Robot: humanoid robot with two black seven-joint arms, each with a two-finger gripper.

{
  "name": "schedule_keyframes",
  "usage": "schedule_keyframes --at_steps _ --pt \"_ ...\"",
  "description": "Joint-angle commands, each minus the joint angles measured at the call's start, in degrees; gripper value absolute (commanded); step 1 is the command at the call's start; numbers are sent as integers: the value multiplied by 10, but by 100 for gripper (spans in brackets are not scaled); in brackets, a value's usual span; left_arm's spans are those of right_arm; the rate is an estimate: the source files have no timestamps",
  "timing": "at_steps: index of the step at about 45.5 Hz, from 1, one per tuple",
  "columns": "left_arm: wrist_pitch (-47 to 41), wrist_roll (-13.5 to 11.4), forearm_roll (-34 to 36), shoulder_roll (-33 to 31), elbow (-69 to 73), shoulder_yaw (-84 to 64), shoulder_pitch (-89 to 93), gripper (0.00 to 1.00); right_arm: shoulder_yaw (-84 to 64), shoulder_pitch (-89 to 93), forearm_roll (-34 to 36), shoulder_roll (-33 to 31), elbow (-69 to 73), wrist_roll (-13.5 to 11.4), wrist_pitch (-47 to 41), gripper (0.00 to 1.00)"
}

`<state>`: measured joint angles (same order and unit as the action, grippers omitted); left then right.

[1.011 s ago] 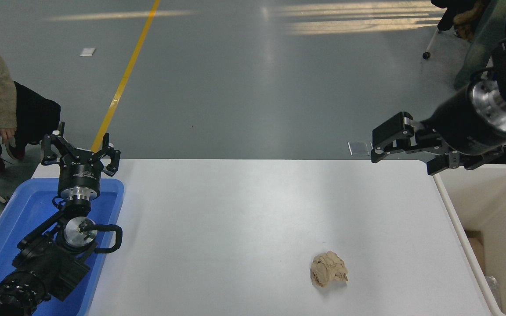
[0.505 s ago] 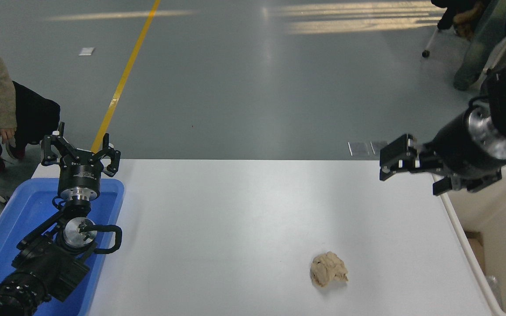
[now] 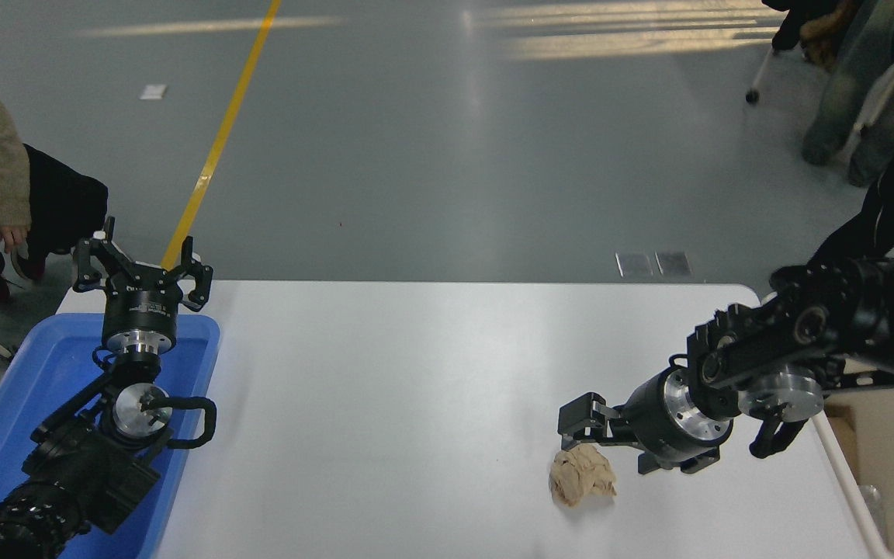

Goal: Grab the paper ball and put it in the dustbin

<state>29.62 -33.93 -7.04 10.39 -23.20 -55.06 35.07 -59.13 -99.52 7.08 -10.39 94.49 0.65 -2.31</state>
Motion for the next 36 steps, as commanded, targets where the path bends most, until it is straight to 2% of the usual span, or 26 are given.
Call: schedule_keyframes --at_steps 1,24,36 --pt "0 0 0 0 0 0 0 99 31 105 0 31 -76 -1 49 100" --pt "0 0 0 1 0 0 0 99 46 207 0 78 -203 -2 71 100" --pt "0 0 0 1 0 0 0 99 38 211 -1 85 -222 -19 73 100"
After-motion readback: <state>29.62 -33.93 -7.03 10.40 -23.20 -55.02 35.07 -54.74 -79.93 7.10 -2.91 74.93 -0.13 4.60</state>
